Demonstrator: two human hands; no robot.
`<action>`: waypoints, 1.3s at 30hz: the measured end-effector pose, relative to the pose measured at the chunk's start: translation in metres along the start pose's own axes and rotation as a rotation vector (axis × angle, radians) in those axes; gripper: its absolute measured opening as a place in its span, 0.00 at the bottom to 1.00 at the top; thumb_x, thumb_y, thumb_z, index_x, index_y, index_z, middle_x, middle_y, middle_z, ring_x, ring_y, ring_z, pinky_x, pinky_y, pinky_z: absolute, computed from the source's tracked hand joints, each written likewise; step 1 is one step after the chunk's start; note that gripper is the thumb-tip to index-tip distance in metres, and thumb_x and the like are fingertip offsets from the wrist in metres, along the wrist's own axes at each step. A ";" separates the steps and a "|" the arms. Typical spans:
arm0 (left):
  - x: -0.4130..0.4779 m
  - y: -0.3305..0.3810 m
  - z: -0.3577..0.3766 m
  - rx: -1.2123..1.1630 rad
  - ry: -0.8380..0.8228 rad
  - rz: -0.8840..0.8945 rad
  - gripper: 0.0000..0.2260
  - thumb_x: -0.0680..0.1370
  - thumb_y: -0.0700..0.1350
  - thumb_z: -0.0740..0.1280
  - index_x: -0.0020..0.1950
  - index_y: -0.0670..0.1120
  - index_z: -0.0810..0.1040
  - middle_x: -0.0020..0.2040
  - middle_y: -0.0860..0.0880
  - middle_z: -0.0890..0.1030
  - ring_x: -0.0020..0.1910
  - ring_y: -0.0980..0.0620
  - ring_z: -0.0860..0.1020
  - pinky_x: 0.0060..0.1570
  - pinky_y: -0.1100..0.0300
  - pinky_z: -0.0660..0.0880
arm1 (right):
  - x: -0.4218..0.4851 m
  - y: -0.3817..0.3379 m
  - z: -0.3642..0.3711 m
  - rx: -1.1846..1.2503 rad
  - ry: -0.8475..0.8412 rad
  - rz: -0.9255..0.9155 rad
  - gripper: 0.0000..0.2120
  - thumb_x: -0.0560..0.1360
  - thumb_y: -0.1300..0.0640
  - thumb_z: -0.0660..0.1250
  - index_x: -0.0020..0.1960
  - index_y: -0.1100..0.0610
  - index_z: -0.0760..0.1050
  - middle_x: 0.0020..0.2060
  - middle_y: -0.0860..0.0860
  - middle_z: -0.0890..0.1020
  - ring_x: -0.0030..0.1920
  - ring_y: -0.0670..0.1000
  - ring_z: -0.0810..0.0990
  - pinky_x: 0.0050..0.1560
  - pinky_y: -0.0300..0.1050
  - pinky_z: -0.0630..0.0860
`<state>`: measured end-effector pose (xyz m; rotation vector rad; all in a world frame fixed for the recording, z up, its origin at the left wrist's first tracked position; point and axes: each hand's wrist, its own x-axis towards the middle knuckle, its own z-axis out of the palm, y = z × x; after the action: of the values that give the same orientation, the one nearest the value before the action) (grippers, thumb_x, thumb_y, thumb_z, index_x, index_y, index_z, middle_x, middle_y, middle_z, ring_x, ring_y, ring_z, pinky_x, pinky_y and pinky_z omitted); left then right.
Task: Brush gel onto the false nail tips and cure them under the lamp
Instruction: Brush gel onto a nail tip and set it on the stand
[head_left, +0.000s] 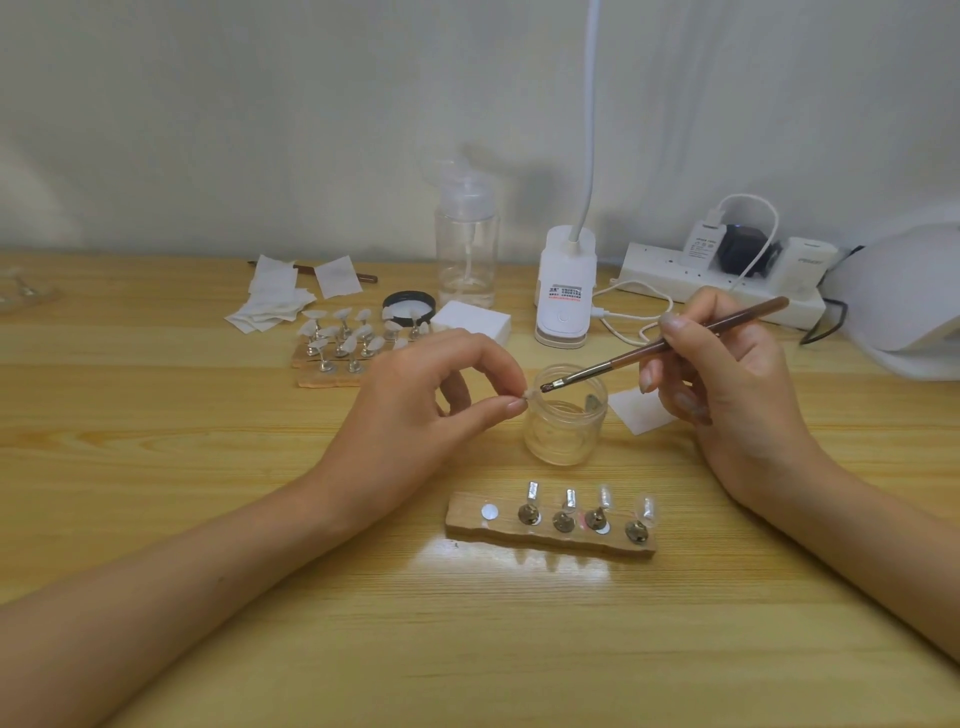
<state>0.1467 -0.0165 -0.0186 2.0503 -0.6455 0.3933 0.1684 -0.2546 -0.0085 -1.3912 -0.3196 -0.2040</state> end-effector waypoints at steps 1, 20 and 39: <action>0.000 0.000 0.000 -0.008 -0.004 -0.010 0.07 0.74 0.44 0.76 0.45 0.55 0.82 0.46 0.60 0.82 0.37 0.56 0.78 0.37 0.73 0.70 | 0.000 0.000 -0.001 0.008 0.013 0.004 0.12 0.78 0.55 0.66 0.38 0.53 0.67 0.27 0.53 0.78 0.22 0.45 0.64 0.23 0.34 0.60; -0.001 0.003 -0.033 -0.154 -0.668 -0.088 0.12 0.73 0.41 0.78 0.44 0.58 0.85 0.56 0.62 0.79 0.61 0.59 0.75 0.61 0.69 0.67 | -0.001 -0.006 -0.003 0.057 0.146 0.080 0.13 0.81 0.60 0.60 0.38 0.54 0.66 0.26 0.51 0.76 0.23 0.45 0.64 0.26 0.35 0.62; 0.000 -0.004 -0.037 -0.126 -0.706 -0.110 0.20 0.70 0.42 0.81 0.52 0.56 0.73 0.51 0.55 0.82 0.47 0.58 0.77 0.45 0.69 0.70 | 0.000 -0.005 -0.007 0.118 0.210 0.053 0.15 0.81 0.61 0.58 0.36 0.53 0.67 0.24 0.49 0.73 0.22 0.45 0.65 0.25 0.35 0.63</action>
<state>0.1481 0.0167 -0.0019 2.0744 -0.9343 -0.4532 0.1675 -0.2621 -0.0043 -1.2478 -0.1186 -0.2810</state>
